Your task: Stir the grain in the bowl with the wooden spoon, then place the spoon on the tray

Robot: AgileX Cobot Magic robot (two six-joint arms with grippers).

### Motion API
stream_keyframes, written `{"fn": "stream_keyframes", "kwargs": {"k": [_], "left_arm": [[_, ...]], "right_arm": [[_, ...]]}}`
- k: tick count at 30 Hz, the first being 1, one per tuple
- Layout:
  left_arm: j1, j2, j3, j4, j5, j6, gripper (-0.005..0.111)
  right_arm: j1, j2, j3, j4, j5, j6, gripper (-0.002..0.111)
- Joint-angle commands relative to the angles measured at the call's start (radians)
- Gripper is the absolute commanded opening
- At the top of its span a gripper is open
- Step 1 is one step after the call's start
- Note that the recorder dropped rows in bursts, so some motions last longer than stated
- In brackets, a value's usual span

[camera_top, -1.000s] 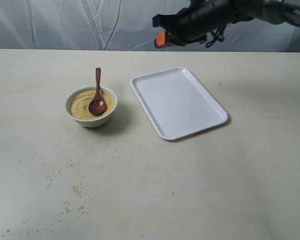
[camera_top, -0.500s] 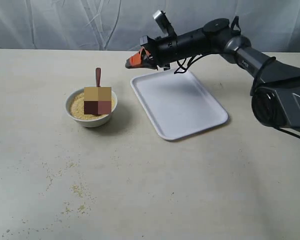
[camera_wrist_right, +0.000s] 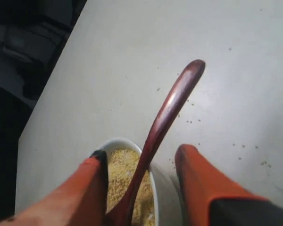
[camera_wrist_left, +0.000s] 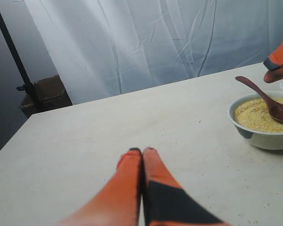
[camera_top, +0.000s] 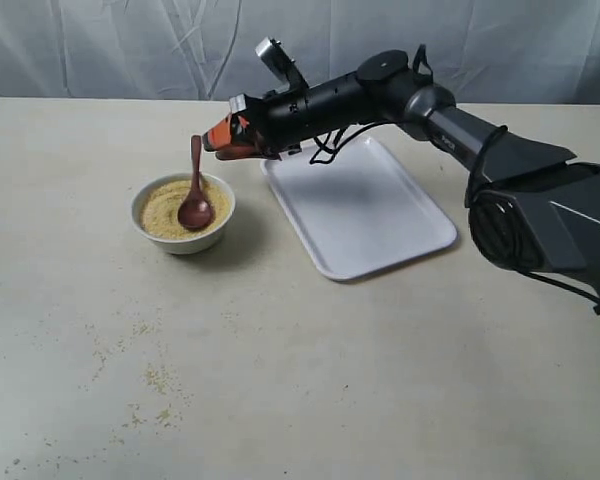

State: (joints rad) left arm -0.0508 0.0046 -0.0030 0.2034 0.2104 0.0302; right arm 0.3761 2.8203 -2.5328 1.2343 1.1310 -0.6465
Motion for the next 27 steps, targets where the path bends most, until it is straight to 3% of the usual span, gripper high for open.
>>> {"fn": "stream_keyframes", "kwargs": {"k": [1,9,16,18,25,27], "left_arm": [[0.000,-0.005,0.003,-0.001,-0.002,-0.001,0.000],[0.000,-0.005,0.003,-0.001,-0.002,-0.001,0.000],[0.000,-0.005,0.003,-0.001,-0.002,-0.001,0.000],[0.000,-0.005,0.003,-0.001,-0.002,-0.001,0.000],[0.000,-0.005,0.003,-0.001,-0.002,-0.001,0.000],[0.000,-0.005,0.003,-0.001,-0.002,-0.001,0.000]], "right_arm": [[0.007,-0.002,-0.005,0.001,-0.018,-0.010,0.048],[0.007,-0.002,-0.004,-0.039,-0.014,-0.004,0.061],[-0.053,-0.024,-0.004,-0.063,0.090,0.006,0.059],[-0.086,-0.039,-0.005,-0.065,0.090,0.021,0.054],[-0.130,-0.132,-0.005,-0.302,0.090,0.174,-0.001],[-0.110,-0.165,-0.005,-0.392,0.090,0.217,0.001]]}}
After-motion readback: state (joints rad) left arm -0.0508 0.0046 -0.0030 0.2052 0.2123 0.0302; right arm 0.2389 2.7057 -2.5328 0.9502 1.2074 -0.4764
